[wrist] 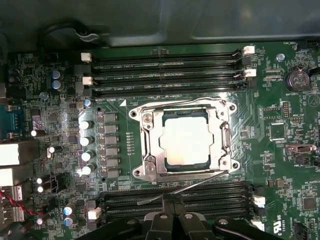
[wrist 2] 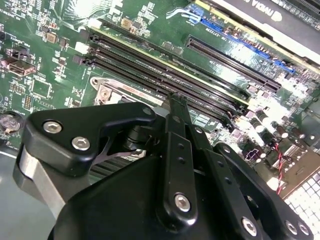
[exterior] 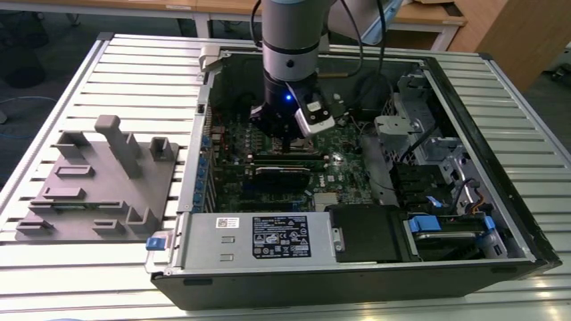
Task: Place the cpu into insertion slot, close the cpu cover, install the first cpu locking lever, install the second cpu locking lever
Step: 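Install the second cpu locking lever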
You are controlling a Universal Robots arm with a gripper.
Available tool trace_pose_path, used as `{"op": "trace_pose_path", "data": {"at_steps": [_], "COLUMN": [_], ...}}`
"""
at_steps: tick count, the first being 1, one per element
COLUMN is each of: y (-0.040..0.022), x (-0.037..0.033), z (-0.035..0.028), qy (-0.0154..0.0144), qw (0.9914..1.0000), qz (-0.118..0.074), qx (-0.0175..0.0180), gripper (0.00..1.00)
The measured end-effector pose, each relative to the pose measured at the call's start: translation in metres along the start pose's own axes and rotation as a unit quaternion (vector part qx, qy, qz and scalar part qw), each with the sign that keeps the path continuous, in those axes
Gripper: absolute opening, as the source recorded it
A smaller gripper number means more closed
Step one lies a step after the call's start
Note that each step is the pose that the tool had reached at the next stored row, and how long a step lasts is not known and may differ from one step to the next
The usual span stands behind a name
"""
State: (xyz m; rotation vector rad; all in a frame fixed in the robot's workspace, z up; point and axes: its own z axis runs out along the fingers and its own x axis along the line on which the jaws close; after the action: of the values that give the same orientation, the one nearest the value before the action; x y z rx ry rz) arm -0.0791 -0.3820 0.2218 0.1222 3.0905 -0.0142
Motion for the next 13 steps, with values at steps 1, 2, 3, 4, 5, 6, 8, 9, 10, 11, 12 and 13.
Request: {"op": "trace_pose_path", "data": {"at_steps": [1, 2, 3, 4, 5, 6, 8, 9, 10, 11, 12, 13], "y": [0.0, 0.0, 0.0001, 0.0, 0.0, 0.0, 0.0001, 0.0001, 0.0, -0.0002, -0.0003, -0.0002], "x": [0.0, 0.0, 0.0, 0.0, 0.0, 0.0001, 0.0004, 0.0007, 0.0013, 0.003, 0.0042, 0.0044], "z": [0.0001, 0.0001, 0.0002, 0.0002, 0.0003, 0.0003, 0.0004, 0.0003, 0.0003, 0.0002, 0.0002, 0.0002], "qy": [0.0, 0.0, 0.0, 0.0, 0.0, 0.0, -0.0001, -0.0001, -0.0001, -0.0001, -0.0001, -0.0001], "qw": [1.0, 1.0, 1.0, 1.0, 1.0, 1.0, 1.0, 1.0, 1.0, 1.0, 1.0, 1.0], "qz": [0.0, 0.0, 0.0, 0.0, 0.0, 0.0, 0.0, 0.0, 0.0, 0.0, 0.0, 0.0], "qx": [0.0, 0.0, -0.0001, -0.0001, -0.0001, -0.0001, -0.0002, -0.0002, -0.0002, -0.0001, -0.0001, -0.0001], "gripper": [0.1, 0.1, 0.1, 0.1, 0.1, 0.1, 0.1, 0.1, 0.1, 0.1, 0.1, 0.1]}}
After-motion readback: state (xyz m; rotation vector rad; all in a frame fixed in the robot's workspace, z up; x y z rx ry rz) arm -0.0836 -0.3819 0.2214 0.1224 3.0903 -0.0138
